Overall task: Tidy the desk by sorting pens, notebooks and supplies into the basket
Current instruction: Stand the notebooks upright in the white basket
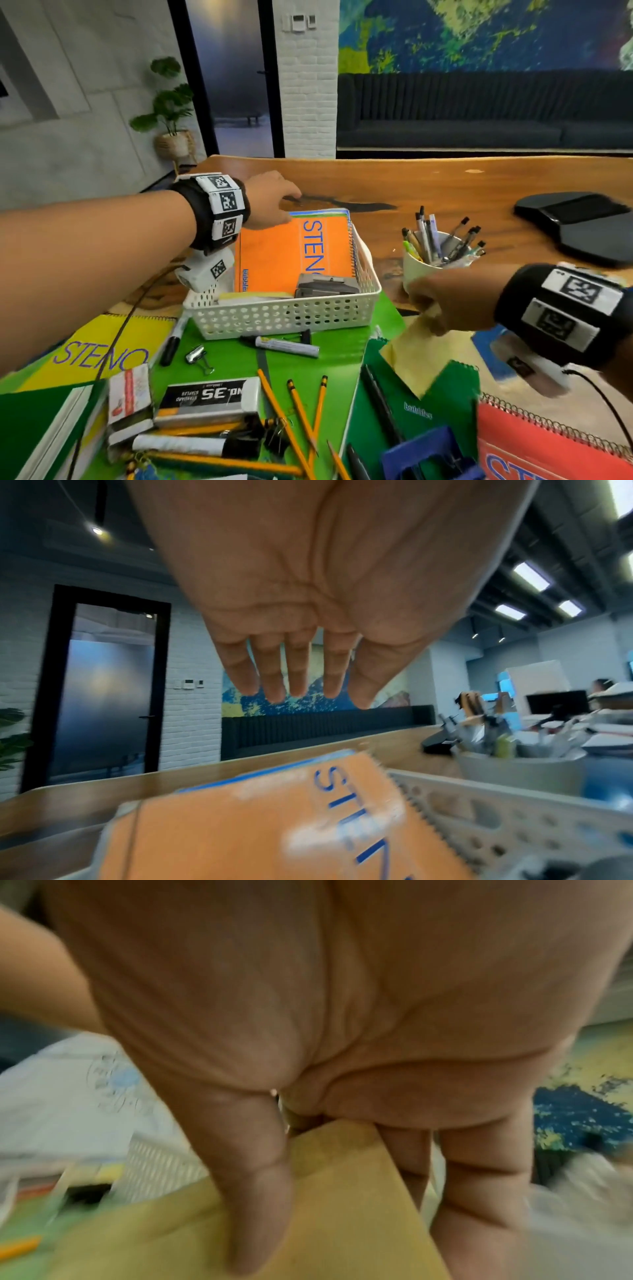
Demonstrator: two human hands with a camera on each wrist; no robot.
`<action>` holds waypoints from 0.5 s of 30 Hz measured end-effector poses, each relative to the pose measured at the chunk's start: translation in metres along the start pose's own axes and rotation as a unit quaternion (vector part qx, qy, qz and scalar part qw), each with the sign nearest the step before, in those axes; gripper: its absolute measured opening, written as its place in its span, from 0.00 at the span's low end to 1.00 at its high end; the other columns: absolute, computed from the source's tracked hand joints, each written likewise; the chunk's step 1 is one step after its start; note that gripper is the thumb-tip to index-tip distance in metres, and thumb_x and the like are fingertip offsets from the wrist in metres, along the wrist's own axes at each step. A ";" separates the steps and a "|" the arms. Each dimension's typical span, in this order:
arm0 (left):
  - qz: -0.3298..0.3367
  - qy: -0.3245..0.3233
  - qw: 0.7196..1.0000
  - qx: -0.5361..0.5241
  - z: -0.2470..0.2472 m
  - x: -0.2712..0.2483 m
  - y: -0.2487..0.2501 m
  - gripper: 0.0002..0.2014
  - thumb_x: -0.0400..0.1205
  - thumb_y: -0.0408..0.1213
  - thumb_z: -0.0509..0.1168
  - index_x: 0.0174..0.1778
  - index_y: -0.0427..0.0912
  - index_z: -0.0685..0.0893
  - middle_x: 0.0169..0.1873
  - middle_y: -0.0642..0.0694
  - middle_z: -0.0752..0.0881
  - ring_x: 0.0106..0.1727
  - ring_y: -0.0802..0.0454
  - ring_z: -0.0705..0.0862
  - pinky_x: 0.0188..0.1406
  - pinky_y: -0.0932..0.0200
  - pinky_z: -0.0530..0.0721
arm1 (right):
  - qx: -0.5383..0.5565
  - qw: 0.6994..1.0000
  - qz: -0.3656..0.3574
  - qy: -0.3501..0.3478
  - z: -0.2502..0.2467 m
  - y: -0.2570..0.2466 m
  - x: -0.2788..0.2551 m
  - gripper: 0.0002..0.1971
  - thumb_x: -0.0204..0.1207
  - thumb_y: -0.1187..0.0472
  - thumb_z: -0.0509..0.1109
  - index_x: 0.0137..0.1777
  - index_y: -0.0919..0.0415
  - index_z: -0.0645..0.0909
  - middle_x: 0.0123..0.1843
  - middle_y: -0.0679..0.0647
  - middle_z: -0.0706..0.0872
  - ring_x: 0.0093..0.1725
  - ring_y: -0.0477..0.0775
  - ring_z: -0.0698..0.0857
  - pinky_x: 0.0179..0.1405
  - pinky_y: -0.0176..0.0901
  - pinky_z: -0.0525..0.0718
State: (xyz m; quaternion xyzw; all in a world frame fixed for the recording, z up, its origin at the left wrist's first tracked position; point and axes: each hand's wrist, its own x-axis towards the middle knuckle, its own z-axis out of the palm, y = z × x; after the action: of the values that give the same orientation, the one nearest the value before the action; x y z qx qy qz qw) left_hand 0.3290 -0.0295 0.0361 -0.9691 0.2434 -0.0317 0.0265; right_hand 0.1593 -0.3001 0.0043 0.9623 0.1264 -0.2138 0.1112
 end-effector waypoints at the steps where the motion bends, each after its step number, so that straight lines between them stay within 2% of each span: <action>1: 0.022 0.011 1.000 -0.017 -0.009 -0.008 0.005 0.23 0.84 0.48 0.67 0.75 0.51 0.78 0.69 0.46 0.80 0.69 0.46 0.79 0.66 0.54 0.76 | 0.011 1.000 -0.003 0.029 -0.013 0.001 -0.003 0.07 0.83 0.53 0.70 0.55 0.51 0.75 0.45 0.46 0.79 0.39 0.46 0.76 0.34 0.36 0.73; 3: 0.064 0.017 0.995 -0.068 -0.026 -0.027 0.021 0.17 0.85 0.51 0.64 0.68 0.52 0.84 0.63 0.52 0.86 0.63 0.53 0.83 0.64 0.55 0.79 | 0.024 0.994 -0.005 0.103 -0.039 -0.001 -0.007 0.06 0.83 0.54 0.69 0.54 0.49 0.74 0.43 0.45 0.77 0.37 0.44 0.74 0.37 0.39 0.77; 4: 0.084 0.010 0.990 -0.109 -0.033 -0.037 0.031 0.18 0.85 0.55 0.63 0.67 0.53 0.85 0.61 0.55 0.87 0.61 0.55 0.84 0.63 0.55 0.80 | 0.039 0.988 -0.008 0.148 -0.051 -0.004 -0.008 0.07 0.82 0.55 0.71 0.52 0.48 0.73 0.42 0.45 0.77 0.37 0.45 0.74 0.38 0.43 0.76; 6: 0.117 -0.017 0.976 -0.183 -0.043 -0.054 0.048 0.20 0.83 0.59 0.63 0.67 0.55 0.84 0.57 0.59 0.88 0.57 0.61 0.84 0.58 0.62 0.80 | 0.086 0.967 -0.028 0.236 -0.070 -0.016 -0.003 0.11 0.78 0.58 0.74 0.51 0.49 0.74 0.41 0.44 0.78 0.37 0.49 0.75 0.37 0.46 0.72; 7: 0.129 -0.025 0.973 -0.191 -0.045 -0.058 0.054 0.19 0.83 0.57 0.64 0.68 0.55 0.83 0.55 0.60 0.87 0.54 0.62 0.84 0.54 0.65 0.79 | 0.113 0.955 -0.038 0.270 -0.076 -0.023 0.002 0.12 0.76 0.58 0.75 0.51 0.50 0.74 0.40 0.43 0.77 0.38 0.50 0.75 0.37 0.45 0.69; 9: 0.140 -0.022 0.977 -0.160 -0.045 -0.061 0.055 0.12 0.85 0.47 0.66 0.63 0.51 0.84 0.49 0.58 0.86 0.50 0.57 0.82 0.51 0.61 0.78 | 0.166 0.932 -0.055 0.316 -0.082 -0.039 0.013 0.14 0.75 0.58 0.77 0.51 0.49 0.74 0.41 0.43 0.77 0.42 0.52 0.76 0.39 0.42 0.67; 10: 0.135 -0.016 0.981 -0.139 -0.044 -0.061 0.052 0.07 0.86 0.43 0.65 0.59 0.51 0.84 0.47 0.56 0.85 0.48 0.54 0.82 0.50 0.59 0.78 | 0.193 0.922 -0.059 0.330 -0.082 -0.045 0.020 0.15 0.74 0.56 0.78 0.51 0.49 0.73 0.44 0.44 0.78 0.45 0.53 0.77 0.41 0.41 0.69; 11: 0.119 -0.013 0.986 -0.119 -0.042 -0.059 0.046 0.07 0.86 0.40 0.65 0.58 0.50 0.84 0.48 0.54 0.86 0.48 0.53 0.82 0.50 0.59 0.78 | 0.220 0.914 -0.062 0.336 -0.079 -0.049 0.027 0.16 0.74 0.55 0.78 0.53 0.48 0.73 0.47 0.46 0.80 0.47 0.53 0.79 0.44 0.43 0.73; 13: 0.074 -0.017 0.995 -0.063 -0.036 -0.058 0.029 0.11 0.86 0.37 0.63 0.63 0.48 0.85 0.55 0.51 0.87 0.50 0.52 0.81 0.48 0.62 0.74 | 0.265 0.904 -0.057 0.331 -0.068 -0.052 0.041 0.21 0.73 0.53 0.79 0.61 0.49 0.73 0.53 0.48 0.84 0.51 0.54 0.84 0.50 0.47 0.82; 15: 0.027 -0.052 0.998 -0.007 -0.024 -0.058 0.007 0.14 0.86 0.35 0.62 0.66 0.47 0.84 0.60 0.48 0.86 0.52 0.52 0.79 0.47 0.64 0.69 | 0.254 0.924 -0.032 0.285 -0.053 -0.050 0.051 0.28 0.74 0.50 0.79 0.70 0.50 0.72 0.63 0.49 0.85 0.58 0.54 0.85 0.59 0.50 0.84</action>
State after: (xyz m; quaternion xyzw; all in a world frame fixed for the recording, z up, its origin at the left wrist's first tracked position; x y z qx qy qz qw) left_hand 0.2723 -0.0092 0.0572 -0.9627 0.2678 0.0208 0.0331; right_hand 0.2095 -0.2293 0.0208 0.9740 0.1251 0.0406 -0.1843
